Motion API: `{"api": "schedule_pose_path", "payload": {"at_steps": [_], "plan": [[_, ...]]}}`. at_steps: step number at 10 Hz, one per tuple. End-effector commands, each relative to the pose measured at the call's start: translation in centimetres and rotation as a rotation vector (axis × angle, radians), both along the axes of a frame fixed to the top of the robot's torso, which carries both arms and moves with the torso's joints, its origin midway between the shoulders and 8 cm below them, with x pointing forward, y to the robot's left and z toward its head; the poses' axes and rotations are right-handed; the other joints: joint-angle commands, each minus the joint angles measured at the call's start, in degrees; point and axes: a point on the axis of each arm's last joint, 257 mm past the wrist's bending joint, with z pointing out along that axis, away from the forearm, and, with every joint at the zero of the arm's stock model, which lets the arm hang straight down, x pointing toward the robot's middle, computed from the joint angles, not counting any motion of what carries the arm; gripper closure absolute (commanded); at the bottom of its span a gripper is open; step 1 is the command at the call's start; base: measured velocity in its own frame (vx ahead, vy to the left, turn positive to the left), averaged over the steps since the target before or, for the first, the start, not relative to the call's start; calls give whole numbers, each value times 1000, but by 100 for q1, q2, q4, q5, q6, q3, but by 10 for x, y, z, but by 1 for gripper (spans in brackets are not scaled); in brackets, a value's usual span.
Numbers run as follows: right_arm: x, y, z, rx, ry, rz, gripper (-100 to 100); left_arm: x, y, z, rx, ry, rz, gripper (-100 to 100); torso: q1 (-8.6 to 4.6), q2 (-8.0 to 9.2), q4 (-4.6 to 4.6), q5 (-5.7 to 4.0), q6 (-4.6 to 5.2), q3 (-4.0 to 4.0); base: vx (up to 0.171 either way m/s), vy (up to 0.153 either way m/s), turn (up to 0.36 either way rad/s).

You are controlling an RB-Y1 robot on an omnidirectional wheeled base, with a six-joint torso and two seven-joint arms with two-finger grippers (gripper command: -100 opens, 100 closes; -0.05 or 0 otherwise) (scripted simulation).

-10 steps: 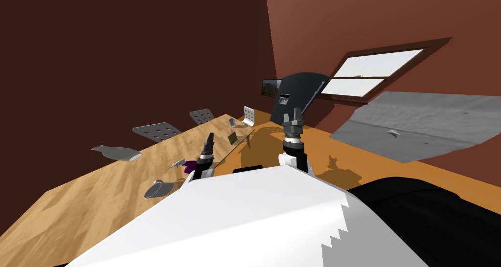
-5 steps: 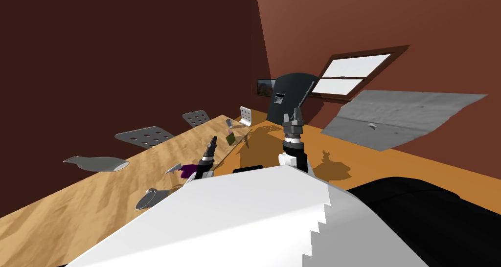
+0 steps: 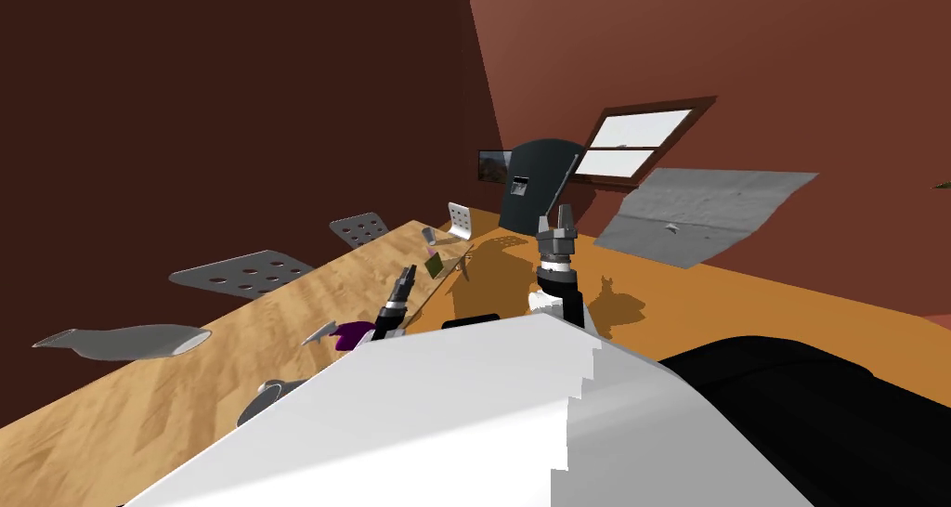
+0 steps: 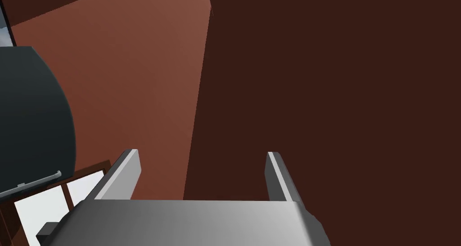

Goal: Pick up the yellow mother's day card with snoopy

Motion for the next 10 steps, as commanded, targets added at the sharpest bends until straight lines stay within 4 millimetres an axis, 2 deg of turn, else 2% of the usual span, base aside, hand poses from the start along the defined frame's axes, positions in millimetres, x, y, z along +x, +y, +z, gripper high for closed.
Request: {"api": "schedule_pose_path", "payload": {"at_steps": [1,6,10], "plan": [[0,0,0,0,0,0,0,-2,5,-13,30,22,10,-100,0,0,0,0,0,0,-13,38,-111],[0,0,0,0,0,0,0,-7,15,-57,181,74,39,-100,-5,-3,-1,-1,-5,-1,-10,31,-159],[0,0,0,0,0,0,0,-12,24,-84,278,107,57,-100,-6,-4,-1,-1,-5,-2,-6,27,-157]]}}
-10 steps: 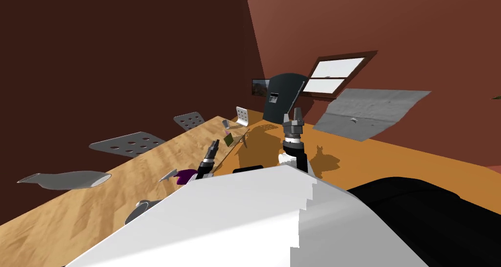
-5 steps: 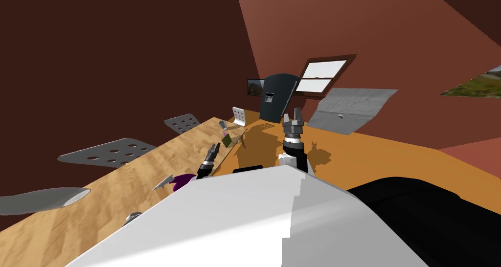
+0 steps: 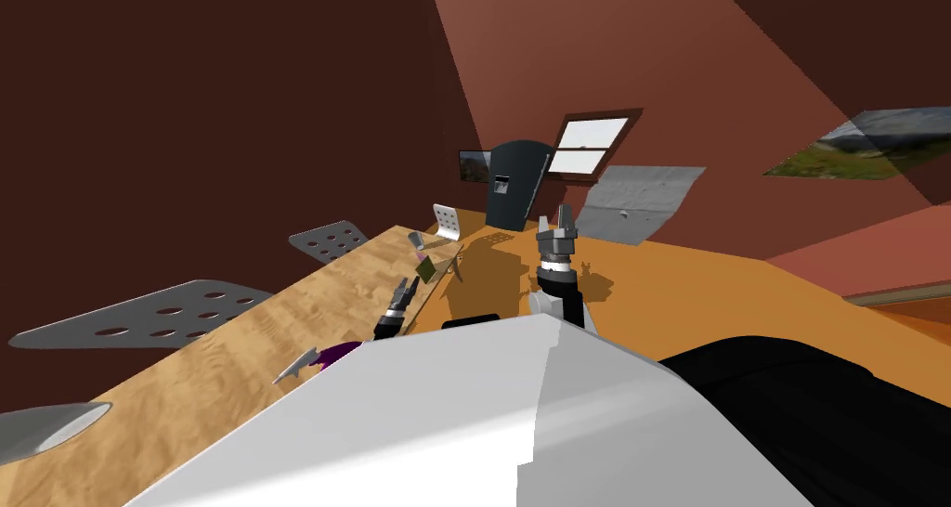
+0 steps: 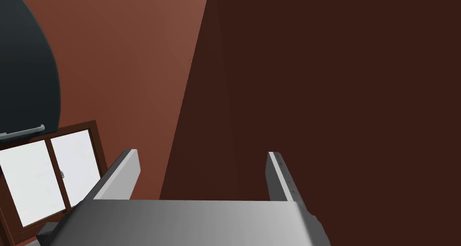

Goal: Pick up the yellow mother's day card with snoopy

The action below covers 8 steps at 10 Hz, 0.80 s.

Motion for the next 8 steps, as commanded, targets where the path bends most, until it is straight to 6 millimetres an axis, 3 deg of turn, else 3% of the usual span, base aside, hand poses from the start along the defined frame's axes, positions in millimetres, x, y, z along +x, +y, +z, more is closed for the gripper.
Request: {"api": "schedule_pose_path", "payload": {"at_steps": [1,8], "plan": [[0,0,0,0,0,0,0,-3,3,-11,28,15,7,-100,0,0,0,0,0,0,-6,25,-106],[0,0,0,0,0,0,0,-16,22,-54,216,69,31,-100,1,-2,-1,0,-4,-2,-5,25,-154]]}}
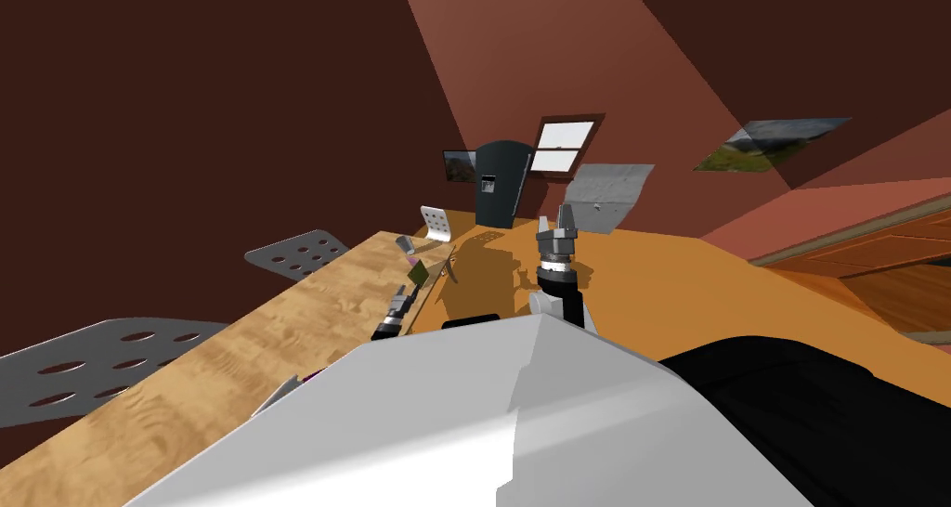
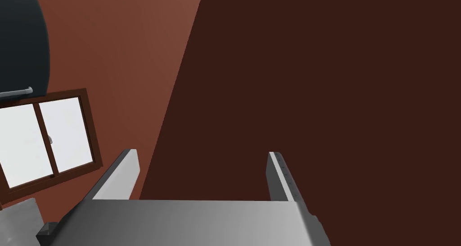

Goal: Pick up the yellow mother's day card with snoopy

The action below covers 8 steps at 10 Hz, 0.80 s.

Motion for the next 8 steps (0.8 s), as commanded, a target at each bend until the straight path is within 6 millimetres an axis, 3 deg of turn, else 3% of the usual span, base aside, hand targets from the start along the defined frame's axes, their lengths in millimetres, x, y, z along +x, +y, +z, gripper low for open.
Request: {"api": "schedule_pose_path", "payload": {"at_steps": [1,3,8], "plan": [[0,0,0,0,0,0,0,-3,8,-9,66,10,5,-100,0,0,0,0,0,0,-16,41,-305],[0,0,0,0,0,0,0,-6,11,-16,72,28,11,-100,4,-1,0,1,-5,0,-1,23,-22],[0,0,0,0,0,0,0,-18,31,-40,196,67,26,-100,3,-4,0,0,-1,-2,-3,23,-149]]}}
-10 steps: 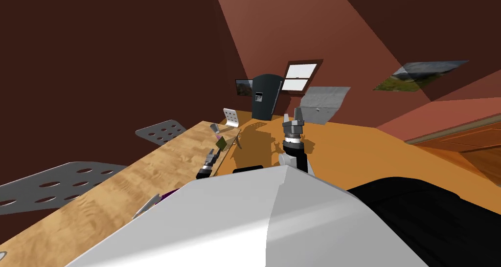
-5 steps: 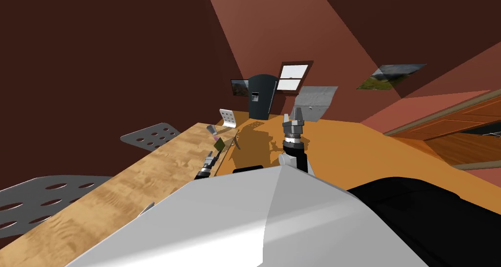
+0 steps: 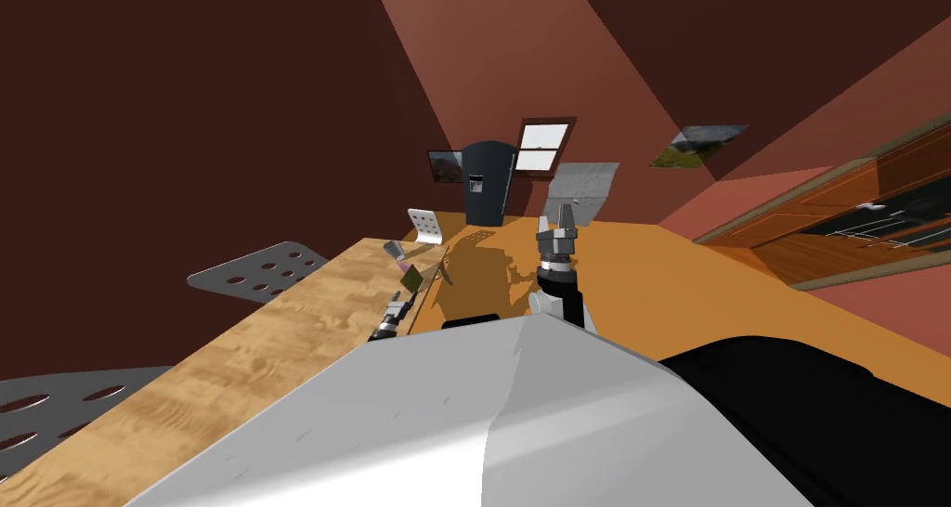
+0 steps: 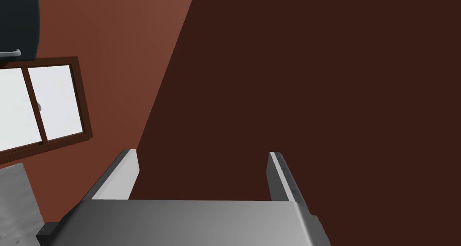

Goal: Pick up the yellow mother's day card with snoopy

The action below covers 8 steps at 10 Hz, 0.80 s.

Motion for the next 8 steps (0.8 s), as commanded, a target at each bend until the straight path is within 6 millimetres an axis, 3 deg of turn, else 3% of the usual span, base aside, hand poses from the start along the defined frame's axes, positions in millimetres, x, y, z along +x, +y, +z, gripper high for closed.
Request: {"api": "schedule_pose_path", "payload": {"at_steps": [1,8], "plan": [[0,0,0,0,0,0,0,-6,10,-8,44,16,7,-100,0,0,0,0,0,0,-12,22,-129],[0,0,0,0,0,0,0,-14,29,-21,135,44,19,-100,-5,-3,0,-1,1,-1,-3,20,-86]]}}
